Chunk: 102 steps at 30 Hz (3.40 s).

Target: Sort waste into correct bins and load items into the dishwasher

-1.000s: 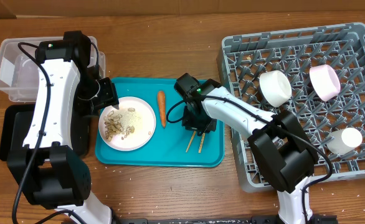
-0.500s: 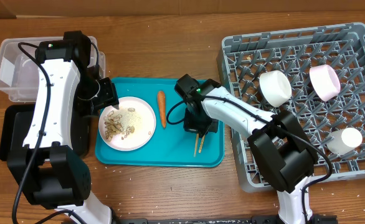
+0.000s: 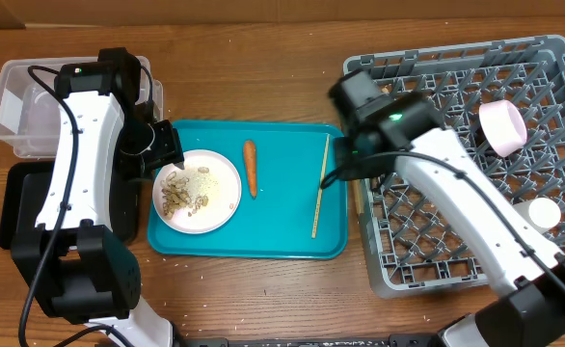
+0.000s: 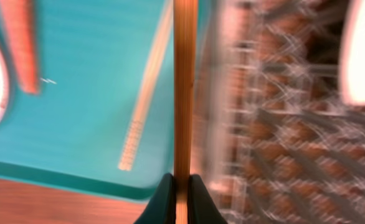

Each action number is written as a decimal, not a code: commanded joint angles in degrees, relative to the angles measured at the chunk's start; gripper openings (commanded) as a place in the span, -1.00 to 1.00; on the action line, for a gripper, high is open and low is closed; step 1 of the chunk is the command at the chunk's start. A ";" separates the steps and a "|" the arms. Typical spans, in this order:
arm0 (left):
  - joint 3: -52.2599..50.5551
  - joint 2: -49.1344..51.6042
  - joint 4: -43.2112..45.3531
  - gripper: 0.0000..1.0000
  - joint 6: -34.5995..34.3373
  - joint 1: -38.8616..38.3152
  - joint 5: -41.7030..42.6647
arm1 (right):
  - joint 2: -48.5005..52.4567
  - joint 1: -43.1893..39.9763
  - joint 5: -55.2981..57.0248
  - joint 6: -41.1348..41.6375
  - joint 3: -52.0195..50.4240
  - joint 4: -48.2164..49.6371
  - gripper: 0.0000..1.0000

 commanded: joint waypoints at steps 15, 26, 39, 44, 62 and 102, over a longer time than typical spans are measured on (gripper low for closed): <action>0.63 -0.90 0.04 0.23 0.94 0.09 -0.39 | 0.72 -7.58 2.16 -14.19 -15.47 5.70 -0.92; 0.63 -0.90 0.04 0.23 0.94 0.09 -0.39 | -1.90 -7.67 4.07 -9.25 -4.61 3.85 -0.20; 0.63 -0.90 0.22 0.23 0.92 0.09 -0.37 | -0.35 -4.13 -15.67 -7.13 -0.46 13.05 0.05; 0.63 -0.90 0.26 0.24 0.92 0.09 -0.37 | 4.31 -2.10 -15.67 -4.55 -5.29 14.75 0.03; 0.63 -0.90 0.26 0.24 0.92 0.09 -0.39 | 22.40 3.19 -14.99 6.16 -13.35 24.30 -0.03; 0.63 -0.90 0.24 0.23 0.92 0.09 -0.37 | 0.74 0.98 5.86 -0.46 -1.20 3.76 -0.92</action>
